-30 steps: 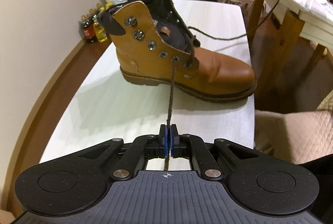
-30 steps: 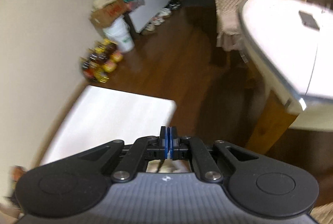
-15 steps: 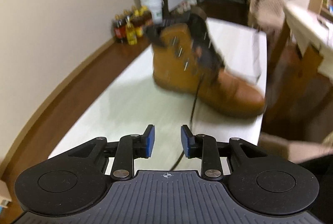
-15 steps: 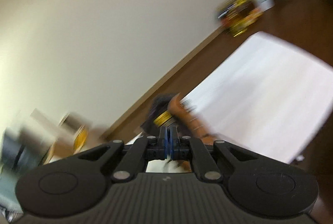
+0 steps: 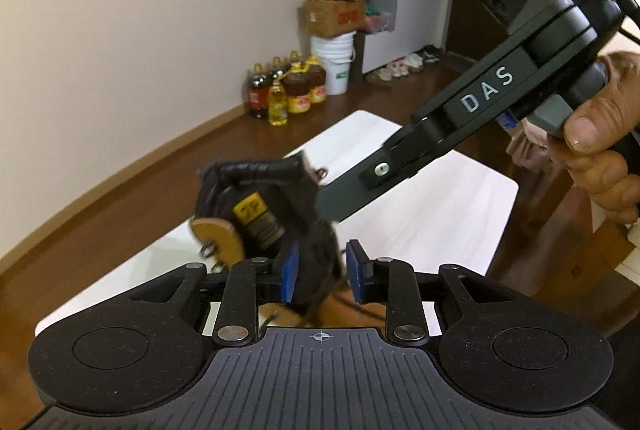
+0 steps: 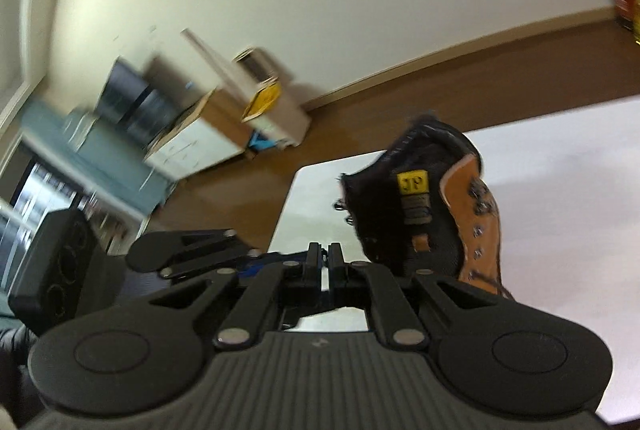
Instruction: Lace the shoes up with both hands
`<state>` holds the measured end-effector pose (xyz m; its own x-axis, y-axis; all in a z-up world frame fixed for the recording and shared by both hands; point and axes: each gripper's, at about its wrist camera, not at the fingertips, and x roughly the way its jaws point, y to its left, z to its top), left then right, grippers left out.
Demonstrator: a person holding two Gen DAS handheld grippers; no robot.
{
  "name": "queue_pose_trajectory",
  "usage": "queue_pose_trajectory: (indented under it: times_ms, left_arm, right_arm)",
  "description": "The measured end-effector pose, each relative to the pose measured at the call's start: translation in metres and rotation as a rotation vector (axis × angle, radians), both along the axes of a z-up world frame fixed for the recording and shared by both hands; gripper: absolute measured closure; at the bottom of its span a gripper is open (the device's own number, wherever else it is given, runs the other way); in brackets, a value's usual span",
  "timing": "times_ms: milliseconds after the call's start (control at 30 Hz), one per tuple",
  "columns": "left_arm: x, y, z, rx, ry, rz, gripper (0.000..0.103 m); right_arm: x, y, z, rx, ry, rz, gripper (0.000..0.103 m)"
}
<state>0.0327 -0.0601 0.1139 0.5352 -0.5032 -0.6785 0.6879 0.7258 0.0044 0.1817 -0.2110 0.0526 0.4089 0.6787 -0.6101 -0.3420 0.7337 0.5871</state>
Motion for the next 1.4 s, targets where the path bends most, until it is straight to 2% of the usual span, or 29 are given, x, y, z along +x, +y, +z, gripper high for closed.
queue_pose_trajectory:
  times_ms: [33, 100, 167, 200, 267, 300, 367, 400, 433, 500, 567, 633, 767, 900, 967, 1000, 1033, 1233, 1267, 1300, 1400]
  left_arm:
    - [0.002, -0.003, 0.0, 0.006, 0.0, 0.004, 0.098]
    - [0.005, 0.0, 0.0, -0.005, -0.005, 0.021, 0.099]
    - [0.009, 0.001, -0.001, -0.024, 0.011, 0.054, 0.1]
    - [0.012, 0.007, -0.002, -0.057, 0.041, 0.095, 0.1]
    - [0.022, 0.031, -0.005, -0.178, 0.136, 0.221, 0.1]
    - [0.026, 0.042, -0.006, -0.232, 0.175, 0.27, 0.1]
    - [0.036, 0.076, -0.015, -0.418, 0.309, 0.407, 0.099]
    - [0.039, 0.08, -0.017, -0.448, 0.332, 0.425, 0.099]
    - [0.043, 0.092, -0.024, -0.523, 0.399, 0.471, 0.099]
    - [0.047, 0.11, -0.036, -0.649, 0.495, 0.547, 0.099]
    - [0.049, 0.119, -0.04, -0.706, 0.528, 0.571, 0.099]
    - [0.052, 0.121, -0.046, -0.733, 0.544, 0.572, 0.099]
    - [0.055, 0.118, -0.053, -0.763, 0.568, 0.536, 0.1]
    - [0.054, 0.115, -0.053, -0.754, 0.576, 0.49, 0.1]
    - [0.054, 0.115, -0.054, -0.748, 0.578, 0.483, 0.1]
    - [0.054, 0.116, -0.053, -0.735, 0.576, 0.477, 0.099]
    - [0.054, 0.116, -0.053, -0.727, 0.575, 0.477, 0.098]
    - [0.05, 0.127, -0.053, -0.706, 0.58, 0.488, 0.093]
    - [0.049, 0.13, -0.051, -0.698, 0.584, 0.48, 0.094]
    - [0.049, 0.129, -0.052, -0.696, 0.586, 0.475, 0.1]
    - [0.05, 0.127, -0.053, -0.695, 0.59, 0.464, 0.101]
  right_arm:
    - [-0.001, 0.0, 0.003, -0.012, -0.007, 0.017, 0.096]
    - [-0.004, -0.001, 0.009, -0.024, -0.016, 0.036, 0.095]
    - [-0.007, -0.004, 0.011, -0.013, -0.01, 0.016, 0.09]
    - [-0.009, -0.01, 0.011, 0.01, 0.006, -0.026, 0.086]
    - [-0.011, -0.021, 0.008, 0.076, 0.052, -0.1, 0.086]
    - [-0.015, -0.031, -0.002, 0.174, 0.122, -0.194, 0.086]
    - [-0.024, -0.046, -0.026, 0.362, 0.256, -0.351, 0.086]
    - [-0.031, -0.049, -0.043, 0.477, 0.34, -0.428, 0.086]
    - [-0.04, -0.05, -0.062, 0.604, 0.43, -0.508, 0.086]
    - [-0.055, -0.042, -0.089, 0.775, 0.544, -0.61, 0.083]
    - [-0.066, -0.031, -0.109, 0.888, 0.625, -0.669, 0.082]
    - [-0.076, -0.013, -0.129, 1.009, 0.723, -0.721, 0.08]
    - [-0.087, 0.005, -0.143, 1.157, 0.8, -0.776, 0.079]
    - [-0.091, 0.012, -0.146, 1.237, 0.81, -0.816, 0.08]
    - [-0.09, 0.015, -0.15, 1.243, 0.802, -0.822, 0.081]
    - [-0.09, 0.014, -0.148, 1.224, 0.79, -0.822, 0.095]
    - [-0.089, 0.012, -0.145, 1.193, 0.77, -0.821, 0.099]
    - [-0.075, 0.003, -0.129, 0.965, 0.622, -0.758, 0.099]
    - [-0.073, 0.003, -0.127, 0.946, 0.61, -0.75, 0.099]
    - [-0.072, 0.002, -0.126, 0.932, 0.601, -0.745, 0.099]
    - [-0.071, 0.0, -0.126, 0.921, 0.595, -0.738, 0.097]
